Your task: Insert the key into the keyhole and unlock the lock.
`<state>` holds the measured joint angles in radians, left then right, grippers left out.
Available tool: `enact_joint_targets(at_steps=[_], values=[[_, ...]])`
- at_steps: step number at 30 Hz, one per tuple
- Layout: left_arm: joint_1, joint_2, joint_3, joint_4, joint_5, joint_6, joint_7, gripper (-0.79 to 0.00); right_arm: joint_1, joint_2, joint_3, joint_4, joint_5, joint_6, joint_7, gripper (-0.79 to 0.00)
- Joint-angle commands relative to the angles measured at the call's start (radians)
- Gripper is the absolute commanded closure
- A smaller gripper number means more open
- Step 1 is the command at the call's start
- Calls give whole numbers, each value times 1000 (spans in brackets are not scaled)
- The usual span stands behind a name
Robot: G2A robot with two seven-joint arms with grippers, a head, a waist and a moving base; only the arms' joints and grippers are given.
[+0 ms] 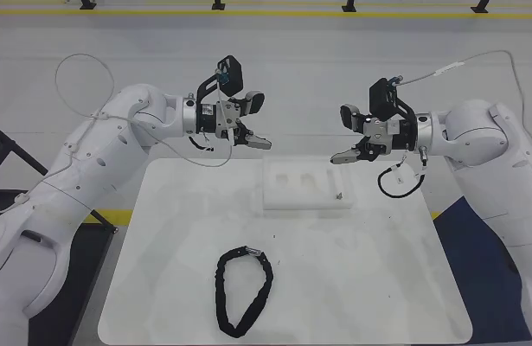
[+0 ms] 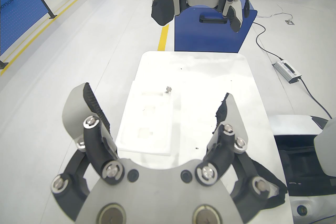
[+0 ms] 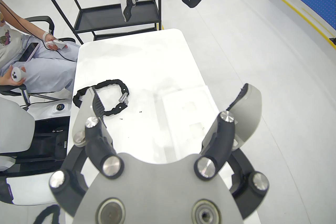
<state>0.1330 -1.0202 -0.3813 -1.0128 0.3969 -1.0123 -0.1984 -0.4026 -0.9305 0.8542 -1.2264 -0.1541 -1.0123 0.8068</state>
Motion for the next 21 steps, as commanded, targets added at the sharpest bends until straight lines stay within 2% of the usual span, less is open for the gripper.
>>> enact_joint_targets(at_steps=[1,21], values=[[0,0,0,0,0,0,0,-784,0,0,0,0,0,0,0,-784],[0,0,0,0,0,0,0,-785,-16,1,6,-20,-18,24,-23,-785]])
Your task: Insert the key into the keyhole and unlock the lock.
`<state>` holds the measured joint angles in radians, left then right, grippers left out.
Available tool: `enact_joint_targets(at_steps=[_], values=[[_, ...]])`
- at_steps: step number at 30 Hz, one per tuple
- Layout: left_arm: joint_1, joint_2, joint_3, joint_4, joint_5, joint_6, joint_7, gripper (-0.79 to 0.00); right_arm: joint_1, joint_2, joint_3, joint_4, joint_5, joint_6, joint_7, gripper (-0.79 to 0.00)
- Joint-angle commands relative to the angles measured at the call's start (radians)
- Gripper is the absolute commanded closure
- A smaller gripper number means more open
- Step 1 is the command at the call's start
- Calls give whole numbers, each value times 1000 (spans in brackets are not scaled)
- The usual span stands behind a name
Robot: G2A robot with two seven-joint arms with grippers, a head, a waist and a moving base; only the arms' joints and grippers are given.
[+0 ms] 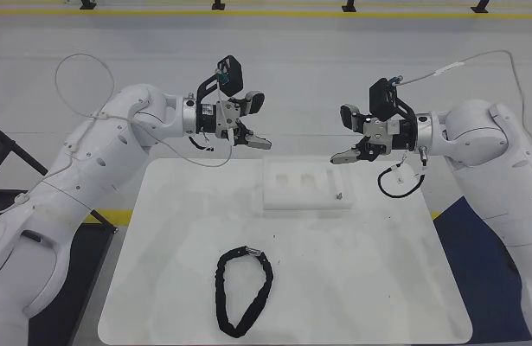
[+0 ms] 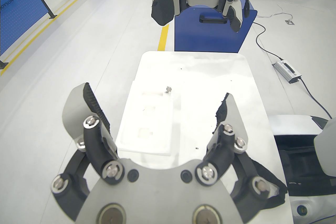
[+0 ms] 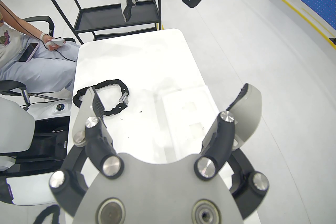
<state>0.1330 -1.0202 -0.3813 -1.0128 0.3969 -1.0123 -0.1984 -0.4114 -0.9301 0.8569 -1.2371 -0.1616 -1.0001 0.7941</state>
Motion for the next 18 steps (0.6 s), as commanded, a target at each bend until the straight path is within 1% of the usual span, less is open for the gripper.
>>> enact_joint_targets(at_steps=[1,7,11,18], values=[[0,0,0,0,0,0,0,-785,-15,3,5,-16,-20,17,-15,-785],[0,0,0,0,0,0,0,-785,-48,0,-11,45,8,27,-31,-785],[0,0,0,0,0,0,0,-785,-49,-13,-51,102,20,60,-12,-785],[0,0,0,0,0,0,0,-785,-43,-43,-110,216,86,108,6,-785]])
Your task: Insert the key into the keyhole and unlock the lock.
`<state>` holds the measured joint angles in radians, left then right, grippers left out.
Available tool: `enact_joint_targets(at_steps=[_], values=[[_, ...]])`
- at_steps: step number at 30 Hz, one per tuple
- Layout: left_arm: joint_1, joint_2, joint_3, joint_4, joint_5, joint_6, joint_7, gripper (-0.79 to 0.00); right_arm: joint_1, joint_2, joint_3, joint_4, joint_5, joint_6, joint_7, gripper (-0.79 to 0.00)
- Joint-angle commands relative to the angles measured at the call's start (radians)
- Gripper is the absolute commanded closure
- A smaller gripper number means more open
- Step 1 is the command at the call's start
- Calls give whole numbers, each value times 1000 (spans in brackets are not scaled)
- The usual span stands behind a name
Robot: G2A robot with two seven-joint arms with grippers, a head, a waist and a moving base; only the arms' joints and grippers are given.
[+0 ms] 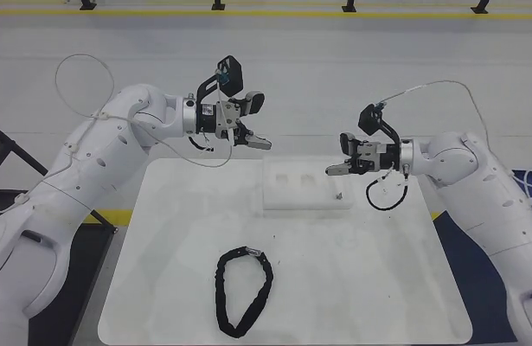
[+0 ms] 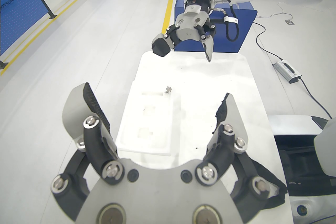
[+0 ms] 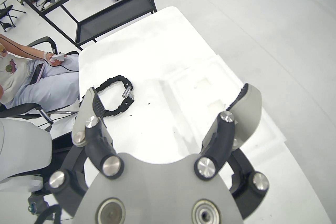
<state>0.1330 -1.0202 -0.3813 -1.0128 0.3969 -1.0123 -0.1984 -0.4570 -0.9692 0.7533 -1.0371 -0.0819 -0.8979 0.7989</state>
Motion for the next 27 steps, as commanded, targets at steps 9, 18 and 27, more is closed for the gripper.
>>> enact_joint_targets(at_steps=[9,18,27], values=[[0,0,0,0,0,0,0,-785,25,-62,-85,130,55,151,22,-785],[0,0,0,0,0,0,0,-785,46,-136,-145,263,187,332,99,-785],[0,0,0,0,0,0,0,-785,88,-201,-199,379,177,482,157,-785]])
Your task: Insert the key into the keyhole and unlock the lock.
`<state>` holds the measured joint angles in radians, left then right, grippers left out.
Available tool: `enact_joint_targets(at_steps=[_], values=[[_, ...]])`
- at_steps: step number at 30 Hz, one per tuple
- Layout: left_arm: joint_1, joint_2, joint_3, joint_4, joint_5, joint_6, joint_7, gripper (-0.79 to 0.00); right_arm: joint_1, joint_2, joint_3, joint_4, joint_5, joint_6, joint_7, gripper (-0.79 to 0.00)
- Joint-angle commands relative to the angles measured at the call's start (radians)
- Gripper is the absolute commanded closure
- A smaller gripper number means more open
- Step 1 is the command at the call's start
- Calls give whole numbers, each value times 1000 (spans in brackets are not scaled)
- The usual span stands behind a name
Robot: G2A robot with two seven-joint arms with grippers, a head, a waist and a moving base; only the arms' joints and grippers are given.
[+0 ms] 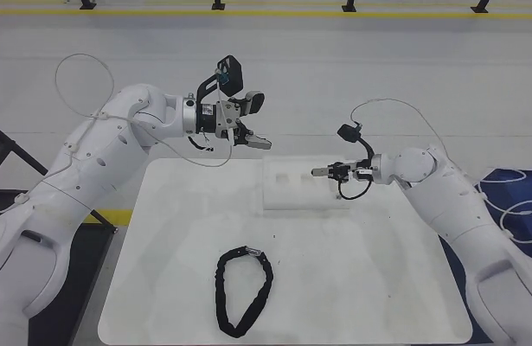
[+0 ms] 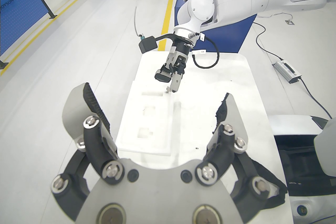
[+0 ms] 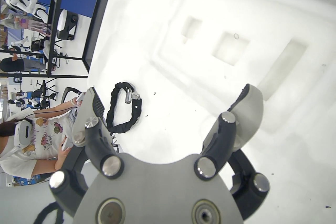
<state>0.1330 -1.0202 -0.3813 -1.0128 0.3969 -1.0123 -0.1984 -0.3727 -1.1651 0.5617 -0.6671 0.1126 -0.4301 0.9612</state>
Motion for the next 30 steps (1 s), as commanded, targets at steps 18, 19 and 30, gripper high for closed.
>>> enact_joint_targets(at_steps=[18,19,30], values=[[0,0,0,0,0,0,0,-785,34,-104,-99,138,-234,210,-19,-785],[0,0,0,0,0,0,0,-785,36,-110,-104,143,-246,219,-16,-785],[0,0,0,0,0,0,0,-785,34,-120,-104,156,-243,240,-8,-785]])
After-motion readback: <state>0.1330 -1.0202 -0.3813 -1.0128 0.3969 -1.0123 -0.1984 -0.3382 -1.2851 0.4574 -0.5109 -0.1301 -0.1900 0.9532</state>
